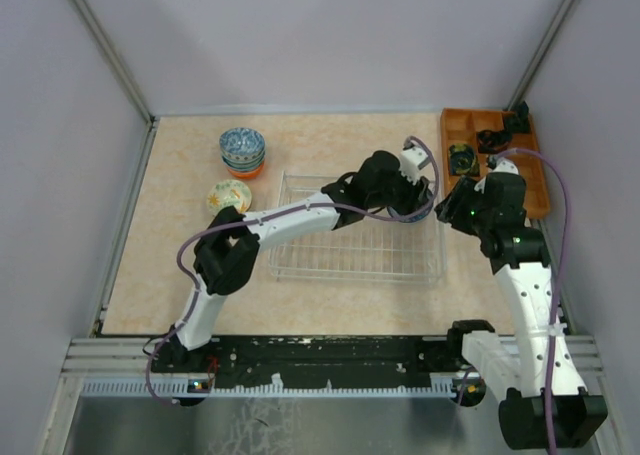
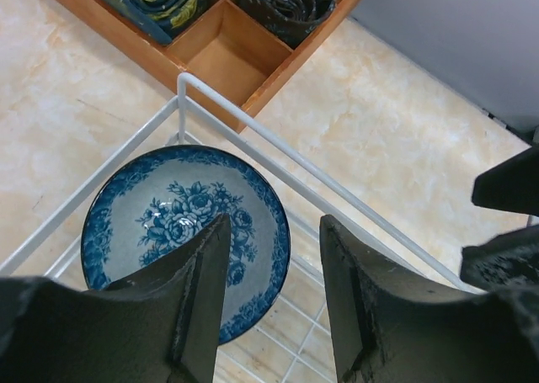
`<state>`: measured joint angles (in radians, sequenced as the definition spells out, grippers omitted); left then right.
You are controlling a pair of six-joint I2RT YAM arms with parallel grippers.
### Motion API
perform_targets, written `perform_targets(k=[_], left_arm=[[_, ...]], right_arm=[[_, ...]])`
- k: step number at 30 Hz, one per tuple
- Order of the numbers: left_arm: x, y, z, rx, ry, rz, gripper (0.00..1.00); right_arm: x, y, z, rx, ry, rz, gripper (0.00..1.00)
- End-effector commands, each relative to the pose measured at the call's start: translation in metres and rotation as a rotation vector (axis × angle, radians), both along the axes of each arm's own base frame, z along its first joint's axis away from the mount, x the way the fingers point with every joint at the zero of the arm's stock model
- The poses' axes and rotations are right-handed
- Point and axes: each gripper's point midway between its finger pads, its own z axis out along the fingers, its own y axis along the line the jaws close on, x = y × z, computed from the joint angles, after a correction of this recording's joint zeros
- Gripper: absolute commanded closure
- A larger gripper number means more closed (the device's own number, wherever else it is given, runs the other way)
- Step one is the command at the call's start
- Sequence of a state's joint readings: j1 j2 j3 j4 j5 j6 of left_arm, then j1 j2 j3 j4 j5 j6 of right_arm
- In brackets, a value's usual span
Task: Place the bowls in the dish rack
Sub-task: Adjust the bowl in the dish rack.
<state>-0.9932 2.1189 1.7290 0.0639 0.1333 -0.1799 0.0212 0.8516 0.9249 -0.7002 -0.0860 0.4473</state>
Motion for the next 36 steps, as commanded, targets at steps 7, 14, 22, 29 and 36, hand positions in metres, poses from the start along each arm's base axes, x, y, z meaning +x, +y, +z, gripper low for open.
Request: perform_targets(k=[7, 14, 22, 29, 36], left_arm=[[-0.009, -0.012, -0.044, 0.116, -0.002, -0.098, 0.47], [-0.011, -0.016, -0.059, 0.145, 0.007, -0.109, 0.48], [-0.005, -0.017, -0.068, 0.165, 0.003, -0.066, 0.72], [-0.003, -0.012, -0.048, 0.137, -0.023, -0.039, 1.00], [-0.004, 0.006, 0.001, 0.047, -0.079, 0.005, 1.00]], right_arm=[[0.002, -0.001, 0.029, 0.010, -0.073, 0.003, 0.51], [0.004, 0.000, 0.026, 0.018, -0.070, 0.008, 0.50], [0.004, 0.001, 0.018, 0.024, -0.060, 0.011, 0.50], [0.005, 0.001, 0.019, 0.026, -0.062, 0.013, 0.50], [0.005, 0.002, 0.020, 0.031, -0.066, 0.017, 0.50]])
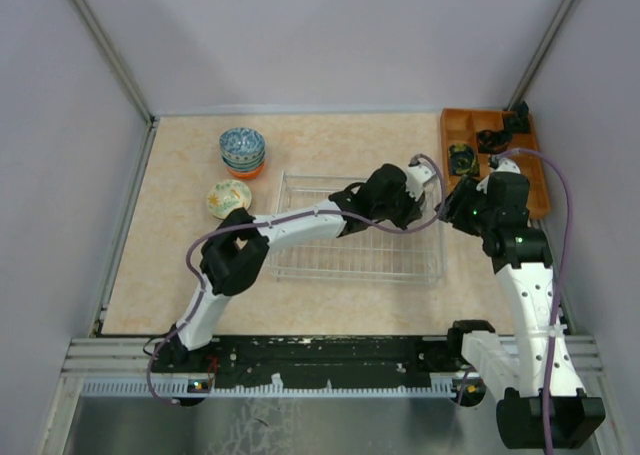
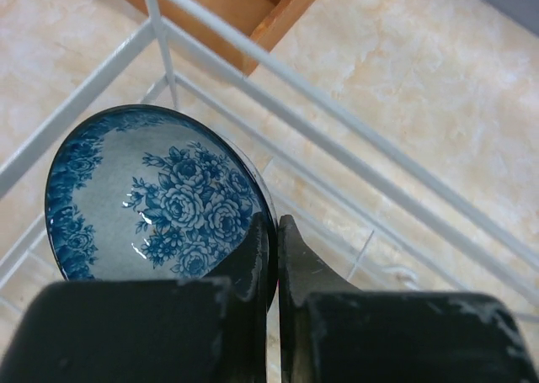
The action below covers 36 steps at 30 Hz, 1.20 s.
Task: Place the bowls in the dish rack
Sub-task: Adjust the bowl in the dish rack.
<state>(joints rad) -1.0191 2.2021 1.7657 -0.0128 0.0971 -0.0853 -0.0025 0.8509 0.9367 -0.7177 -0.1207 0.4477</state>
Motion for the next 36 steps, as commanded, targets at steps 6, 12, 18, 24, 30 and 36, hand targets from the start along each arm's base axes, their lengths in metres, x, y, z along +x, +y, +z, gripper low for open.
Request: perform_targets(k=[6, 12, 18, 24, 30, 36], left_arm=[[-0.002, 0.028, 0.093, -0.215, -0.051, 0.038, 1.00], [-0.011, 0.049, 0.117, -0.289, -0.010, 0.026, 1.00], [-0.013, 0.074, 0.126, -0.336, 0.035, 0.029, 1.00], [-0.009, 0.097, 0.123, -0.320, 0.047, 0.075, 1.00], [-0.008, 0.122, 0.125, -0.312, 0.052, 0.124, 1.00], [0.002, 0.159, 0.120, -0.312, 0.074, 0.215, 1.00]], right_arm=[[0.006, 0.002, 0.018, 0.009, -0.073, 0.015, 0.50], [0.006, 0.004, 0.015, 0.014, -0.068, 0.020, 0.51], [0.006, 0.005, 0.015, 0.020, -0.069, 0.026, 0.50], [0.005, 0.006, 0.016, 0.023, -0.070, 0.030, 0.50], [0.006, 0.009, 0.015, 0.036, -0.070, 0.042, 0.50], [0.009, 0.012, 0.013, 0.052, -0.069, 0.053, 0.50]])
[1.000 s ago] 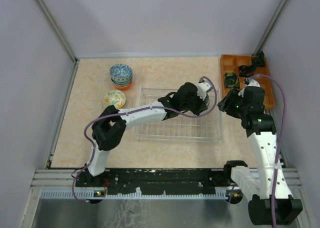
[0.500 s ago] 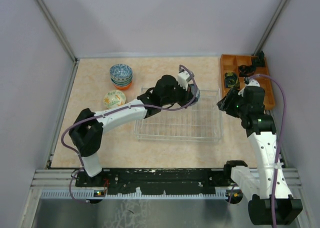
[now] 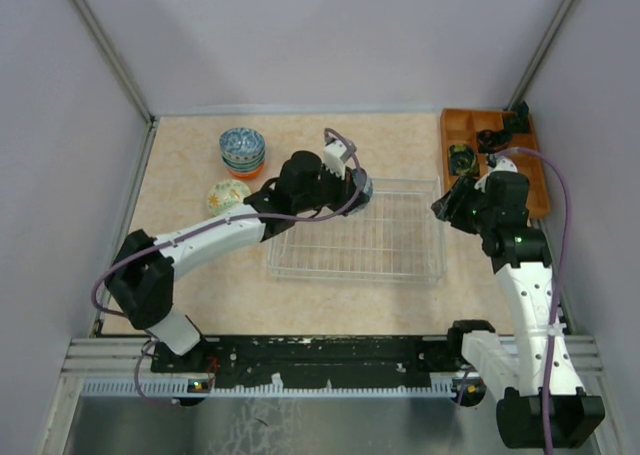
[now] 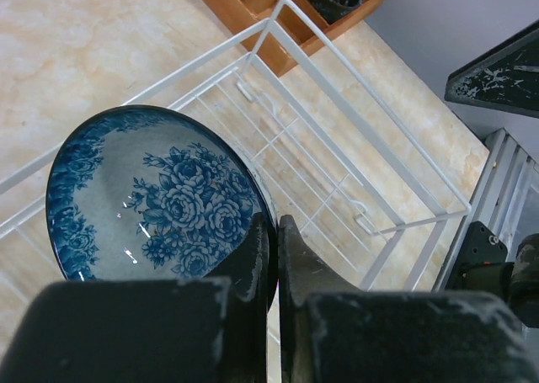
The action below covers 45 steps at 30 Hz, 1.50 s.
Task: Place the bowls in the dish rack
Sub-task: Adjust the bowl in the dish rack.
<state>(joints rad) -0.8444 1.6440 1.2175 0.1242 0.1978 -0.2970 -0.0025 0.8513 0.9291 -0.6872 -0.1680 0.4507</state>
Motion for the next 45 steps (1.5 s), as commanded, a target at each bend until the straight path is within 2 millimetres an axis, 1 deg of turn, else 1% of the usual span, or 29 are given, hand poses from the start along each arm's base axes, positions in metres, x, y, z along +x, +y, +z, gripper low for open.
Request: perform_targets(k=[1, 3, 4, 5, 6, 9, 13, 17, 26, 30, 36, 38, 40, 45], left_arm=[[0.012, 0.030, 0.031, -0.083, -0.033, 0.077, 1.00], [0.015, 0.045, 0.032, -0.119, -0.022, 0.088, 1.00], [0.015, 0.052, 0.031, -0.133, -0.014, 0.094, 1.00], [0.016, 0.060, 0.025, -0.138, 0.001, 0.103, 1.00], [0.018, 0.067, 0.025, -0.151, 0.006, 0.112, 1.00], [0.019, 0.083, 0.022, -0.201, 0.023, 0.122, 1.00], [0.020, 0.095, 0.018, -0.287, 0.060, 0.117, 1.00], [0.018, 0.101, 0.014, -0.372, 0.080, 0.081, 1.00], [0.022, 0.127, -0.003, -0.489, 0.156, 0.077, 1.00], [0.028, 0.132, -0.007, -0.535, 0.190, 0.067, 1.00], [0.025, 0.126, -0.001, -0.643, 0.233, -0.014, 1.00], [0.028, 0.124, -0.009, -0.652, 0.264, -0.004, 1.00], [0.033, 0.125, -0.021, -0.644, 0.301, 0.027, 1.00], [0.041, 0.131, -0.045, -0.614, 0.378, 0.110, 1.00]], right_arm=[[0.006, 0.004, 0.009, 0.023, -0.045, 0.016, 0.50], [0.008, 0.005, 0.008, 0.026, -0.044, 0.020, 0.50], [0.009, 0.006, 0.007, 0.028, -0.041, 0.022, 0.50], [0.010, 0.006, 0.005, 0.031, -0.039, 0.024, 0.50], [0.011, 0.007, 0.003, 0.034, -0.034, 0.027, 0.50], [0.013, 0.009, -0.001, 0.041, -0.029, 0.035, 0.50], [0.015, 0.011, -0.004, 0.048, -0.020, 0.044, 0.50], [0.016, 0.011, -0.007, 0.046, -0.014, 0.047, 0.50], [0.016, 0.010, -0.013, 0.042, -0.002, 0.046, 0.48], [0.018, 0.009, -0.015, 0.039, 0.003, 0.044, 0.48], [0.019, 0.009, -0.017, 0.037, 0.007, 0.041, 0.47], [0.019, 0.008, -0.018, 0.035, 0.008, 0.039, 0.47], [0.018, 0.008, -0.019, 0.033, 0.013, 0.039, 0.47], [0.018, 0.008, -0.020, 0.032, 0.015, 0.041, 0.46]])
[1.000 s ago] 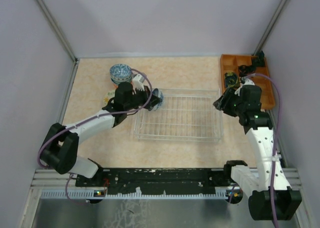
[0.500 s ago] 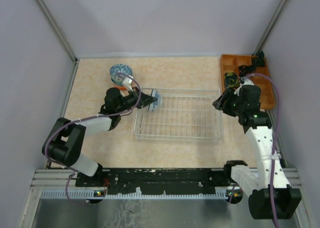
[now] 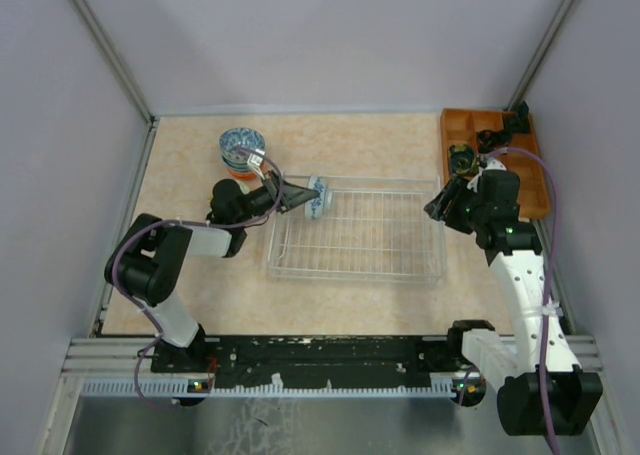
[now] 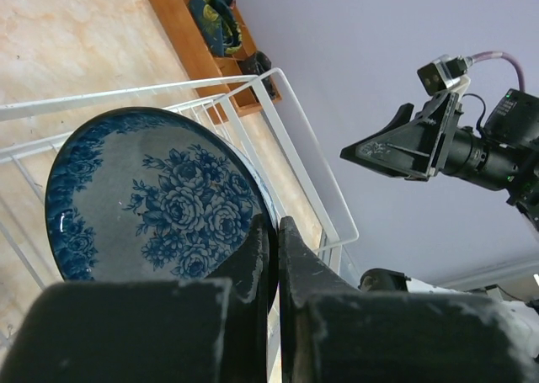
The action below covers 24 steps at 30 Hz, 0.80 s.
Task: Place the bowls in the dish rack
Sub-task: Adjust the bowl in the dish rack.
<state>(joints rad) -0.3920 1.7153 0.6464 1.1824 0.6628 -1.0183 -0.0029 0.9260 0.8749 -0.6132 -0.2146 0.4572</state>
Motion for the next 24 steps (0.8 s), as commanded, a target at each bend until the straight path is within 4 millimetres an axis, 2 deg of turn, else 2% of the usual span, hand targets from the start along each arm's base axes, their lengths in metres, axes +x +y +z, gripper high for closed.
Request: perform_targets(k=[1, 6, 12, 14, 18, 22, 24], left_arm=[[0.009, 0.007, -0.022, 0.027, 0.092, 0.050, 1.00], [0.017, 0.008, -0.038, 0.077, 0.169, 0.069, 1.00], [0.025, 0.006, -0.050, 0.135, 0.260, 0.079, 1.00], [0.026, 0.006, -0.053, 0.151, 0.280, 0.084, 1.00], [0.029, 0.007, -0.060, 0.174, 0.318, 0.095, 1.00], [0.031, 0.009, -0.067, 0.196, 0.362, 0.119, 1.00], [0.033, 0.010, -0.071, 0.209, 0.376, 0.130, 1.00]], right_arm=[[0.006, 0.000, 0.007, 0.000, -0.041, 0.007, 0.46], [0.007, 0.002, 0.010, 0.005, -0.049, 0.020, 0.46], [0.008, 0.021, 0.026, -0.008, -0.064, 0.119, 0.40], [0.007, 0.035, 0.032, -0.033, -0.068, 0.161, 0.36], [0.004, 0.083, 0.035, -0.075, -0.048, 0.305, 0.31], [0.006, 0.129, 0.026, -0.100, -0.015, 0.419, 0.31], [0.010, 0.146, 0.022, -0.100, -0.013, 0.438, 0.31]])
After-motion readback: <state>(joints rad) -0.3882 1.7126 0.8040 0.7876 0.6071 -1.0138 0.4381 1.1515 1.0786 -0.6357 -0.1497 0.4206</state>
